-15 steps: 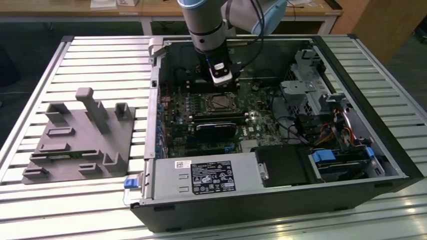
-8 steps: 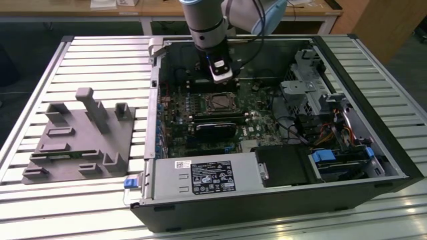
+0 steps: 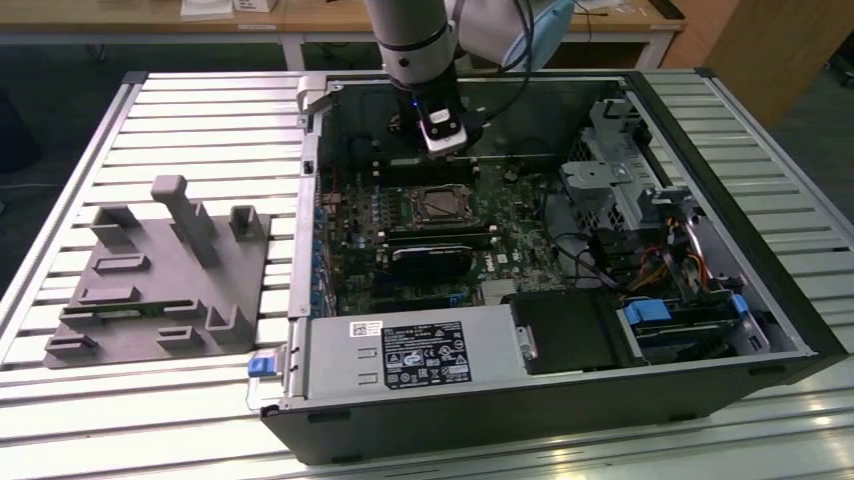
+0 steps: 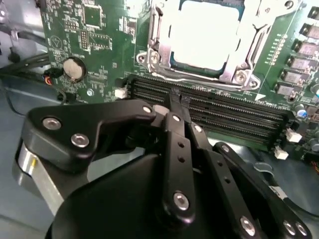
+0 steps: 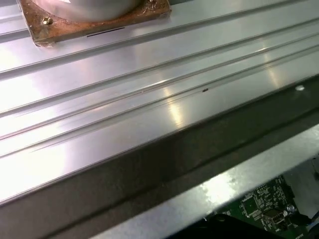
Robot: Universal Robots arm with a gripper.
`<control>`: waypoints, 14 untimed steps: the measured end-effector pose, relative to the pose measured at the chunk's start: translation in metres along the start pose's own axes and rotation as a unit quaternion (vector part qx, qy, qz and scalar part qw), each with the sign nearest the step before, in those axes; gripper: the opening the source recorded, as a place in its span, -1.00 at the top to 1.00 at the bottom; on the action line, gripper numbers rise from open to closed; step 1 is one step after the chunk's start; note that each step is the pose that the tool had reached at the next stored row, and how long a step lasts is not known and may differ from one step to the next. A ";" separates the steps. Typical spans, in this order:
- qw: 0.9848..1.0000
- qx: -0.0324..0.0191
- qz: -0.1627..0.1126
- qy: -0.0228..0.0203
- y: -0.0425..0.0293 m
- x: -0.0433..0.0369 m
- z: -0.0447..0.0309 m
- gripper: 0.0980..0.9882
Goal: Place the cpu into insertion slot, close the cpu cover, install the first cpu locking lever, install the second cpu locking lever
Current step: 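Install the first cpu locking lever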
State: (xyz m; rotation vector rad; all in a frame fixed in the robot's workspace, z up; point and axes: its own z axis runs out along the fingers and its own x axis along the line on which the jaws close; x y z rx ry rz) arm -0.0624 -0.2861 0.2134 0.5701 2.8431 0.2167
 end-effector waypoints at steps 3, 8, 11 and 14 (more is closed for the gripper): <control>1.000 0.000 0.000 0.000 0.0000 0.0000 0.0000 0.98; 1.000 0.013 -0.001 0.009 0.0003 -0.0009 0.0010 0.98; 0.999 0.026 -0.002 0.018 0.0009 -0.0026 0.0015 0.98; 0.999 0.040 -0.003 0.026 0.0015 -0.0045 0.0021 0.98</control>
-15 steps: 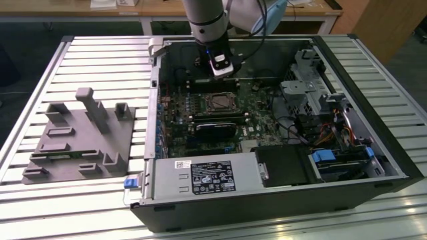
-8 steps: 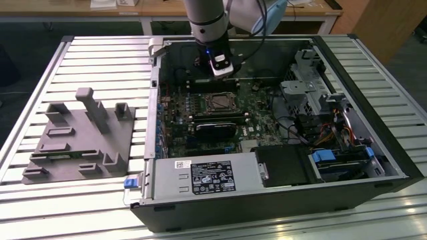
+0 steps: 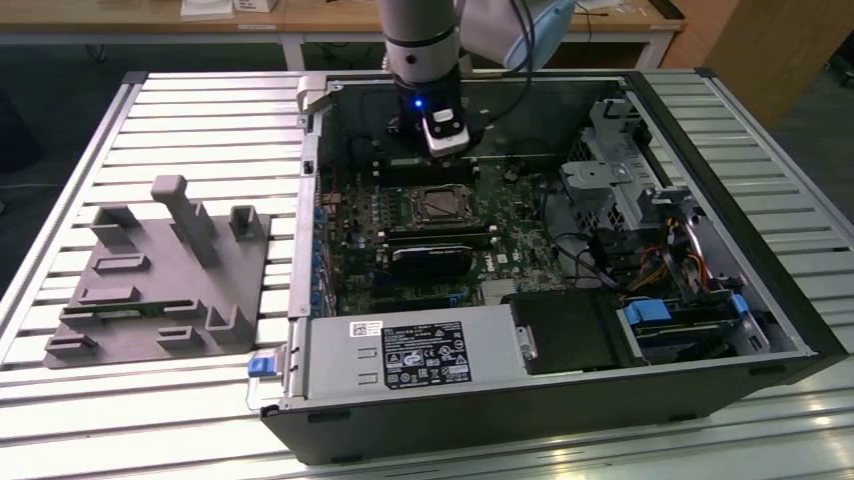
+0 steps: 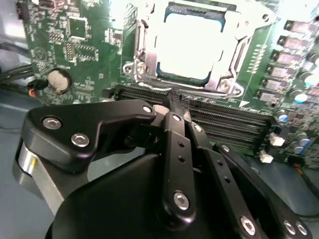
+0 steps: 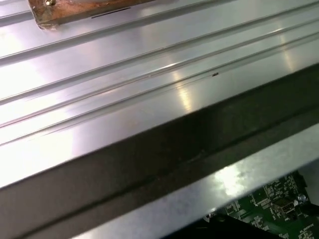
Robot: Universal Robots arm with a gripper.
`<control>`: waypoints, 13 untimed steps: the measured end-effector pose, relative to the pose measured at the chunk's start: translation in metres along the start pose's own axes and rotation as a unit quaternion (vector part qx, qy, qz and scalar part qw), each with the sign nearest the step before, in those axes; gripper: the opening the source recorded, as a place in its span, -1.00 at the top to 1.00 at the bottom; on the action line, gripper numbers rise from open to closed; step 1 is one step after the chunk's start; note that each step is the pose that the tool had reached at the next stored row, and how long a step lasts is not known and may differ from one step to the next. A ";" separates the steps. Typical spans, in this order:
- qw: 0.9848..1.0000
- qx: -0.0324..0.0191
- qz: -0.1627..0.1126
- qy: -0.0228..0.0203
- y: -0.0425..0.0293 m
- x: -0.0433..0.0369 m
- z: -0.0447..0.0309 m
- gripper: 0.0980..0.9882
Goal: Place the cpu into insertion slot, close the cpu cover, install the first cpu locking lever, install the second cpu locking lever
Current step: 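Install the first cpu locking lever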
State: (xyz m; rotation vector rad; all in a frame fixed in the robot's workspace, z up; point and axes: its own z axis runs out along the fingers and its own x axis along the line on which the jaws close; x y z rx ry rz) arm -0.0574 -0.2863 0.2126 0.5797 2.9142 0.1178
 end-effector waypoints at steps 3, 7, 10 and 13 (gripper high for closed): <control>1.000 0.011 -0.001 0.007 -0.0008 -0.0024 0.0004 0.98; 1.000 0.018 -0.002 0.006 -0.0068 -0.0053 0.0001 0.98; 1.000 0.024 -0.003 0.003 -0.0115 -0.0073 0.0000 0.98; 1.000 0.031 -0.004 0.000 -0.0158 -0.0090 -0.0001 0.98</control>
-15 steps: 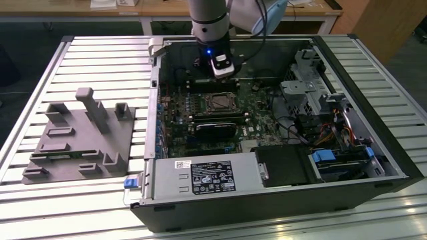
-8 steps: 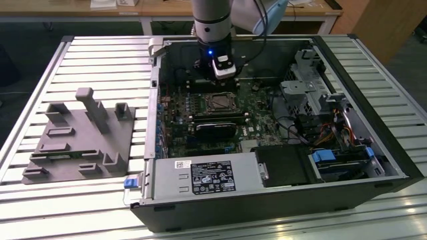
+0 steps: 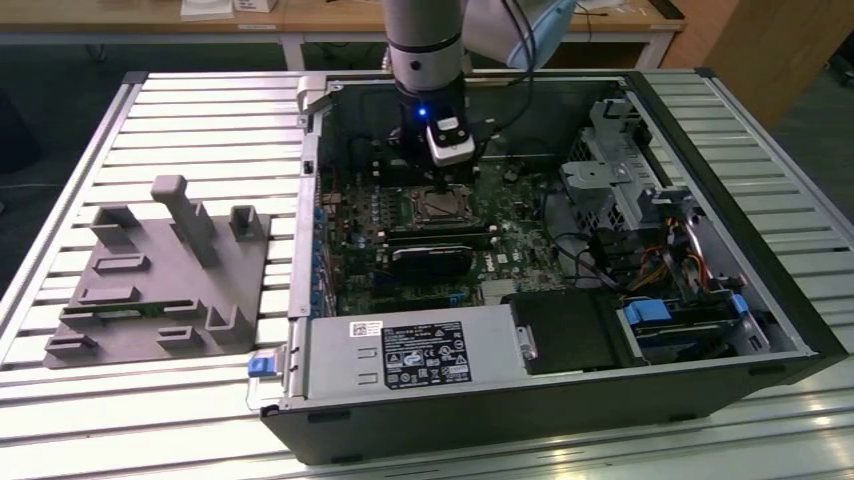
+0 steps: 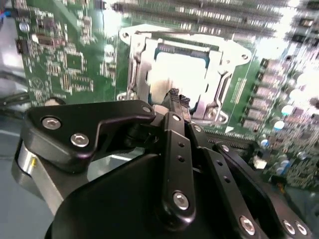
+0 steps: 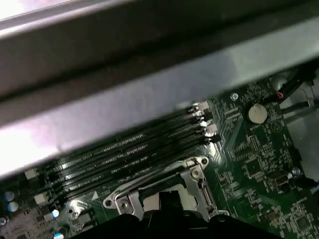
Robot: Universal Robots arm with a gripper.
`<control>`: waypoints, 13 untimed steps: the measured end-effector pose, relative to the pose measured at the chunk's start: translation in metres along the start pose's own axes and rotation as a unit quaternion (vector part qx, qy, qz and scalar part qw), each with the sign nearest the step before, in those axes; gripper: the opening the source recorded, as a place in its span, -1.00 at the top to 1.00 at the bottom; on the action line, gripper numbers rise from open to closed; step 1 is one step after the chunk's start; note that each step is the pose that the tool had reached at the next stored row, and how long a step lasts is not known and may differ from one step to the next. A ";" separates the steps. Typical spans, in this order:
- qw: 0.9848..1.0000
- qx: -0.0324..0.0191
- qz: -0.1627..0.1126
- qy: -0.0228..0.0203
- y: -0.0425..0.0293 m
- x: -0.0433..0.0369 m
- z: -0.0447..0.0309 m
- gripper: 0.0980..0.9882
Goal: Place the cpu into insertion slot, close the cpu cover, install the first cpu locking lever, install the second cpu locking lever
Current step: 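Install the first cpu locking lever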
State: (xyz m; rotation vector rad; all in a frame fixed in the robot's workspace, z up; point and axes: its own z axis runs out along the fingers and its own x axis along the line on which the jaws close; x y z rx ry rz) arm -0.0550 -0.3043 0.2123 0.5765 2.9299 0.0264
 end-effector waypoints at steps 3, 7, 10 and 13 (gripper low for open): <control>1.000 0.007 -0.001 -0.003 -0.0043 -0.0018 0.0001 0.98; 1.000 0.016 -0.003 -0.006 -0.0084 -0.0034 0.0004 0.98; 1.000 0.016 -0.003 -0.006 -0.0085 -0.0034 0.0003 0.98; 1.000 0.016 -0.003 -0.006 -0.0085 -0.0035 -0.0003 0.98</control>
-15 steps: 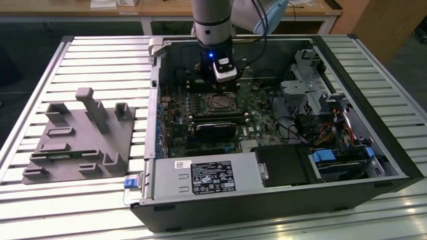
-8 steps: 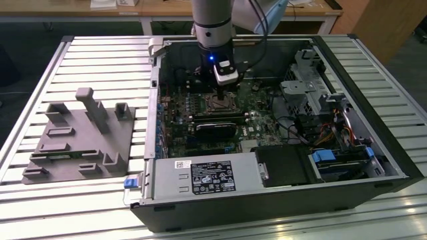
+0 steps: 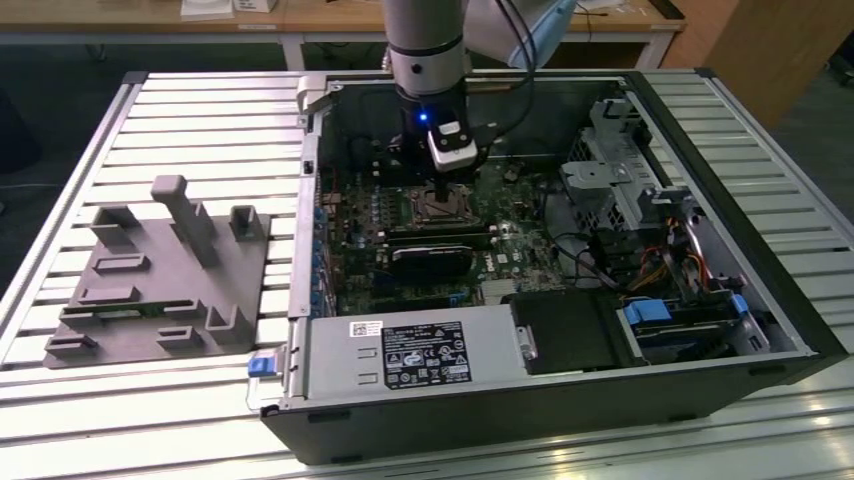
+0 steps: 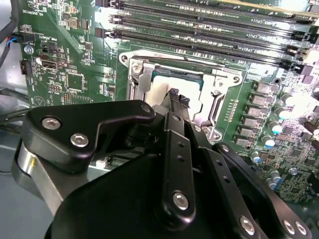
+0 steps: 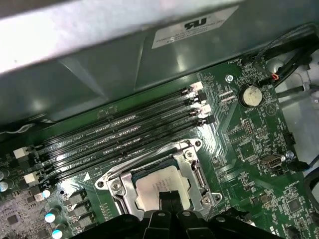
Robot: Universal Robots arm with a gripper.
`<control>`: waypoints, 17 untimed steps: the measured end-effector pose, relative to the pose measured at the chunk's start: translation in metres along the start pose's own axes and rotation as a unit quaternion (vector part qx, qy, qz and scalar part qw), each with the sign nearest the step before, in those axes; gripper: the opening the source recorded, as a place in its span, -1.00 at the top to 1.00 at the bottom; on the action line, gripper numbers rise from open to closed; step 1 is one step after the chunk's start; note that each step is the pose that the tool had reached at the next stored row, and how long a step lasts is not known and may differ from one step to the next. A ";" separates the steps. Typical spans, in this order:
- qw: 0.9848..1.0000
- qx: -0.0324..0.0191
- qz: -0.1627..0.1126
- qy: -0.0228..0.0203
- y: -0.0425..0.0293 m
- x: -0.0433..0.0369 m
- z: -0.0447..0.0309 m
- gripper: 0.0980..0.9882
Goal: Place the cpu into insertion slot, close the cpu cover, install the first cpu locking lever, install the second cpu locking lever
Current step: 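Install the first cpu locking lever, then install the second cpu locking lever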
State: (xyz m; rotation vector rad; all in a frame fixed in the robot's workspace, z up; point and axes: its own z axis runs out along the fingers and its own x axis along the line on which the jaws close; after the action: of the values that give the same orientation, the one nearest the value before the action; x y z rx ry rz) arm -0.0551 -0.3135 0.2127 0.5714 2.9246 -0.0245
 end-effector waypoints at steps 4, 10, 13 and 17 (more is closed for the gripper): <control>1.000 0.000 0.000 0.000 0.0001 -0.0009 -0.0052 0.98; 1.000 0.000 0.000 0.000 0.0003 -0.0017 -0.0104 0.98; 1.000 0.000 0.000 0.000 0.0003 -0.0018 -0.0109 0.98; 1.000 0.000 0.000 0.000 0.0003 -0.0018 -0.0109 0.98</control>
State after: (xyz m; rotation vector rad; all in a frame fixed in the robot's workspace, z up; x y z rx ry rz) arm -0.0550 -0.3134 0.2238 0.5713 2.9244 -0.0237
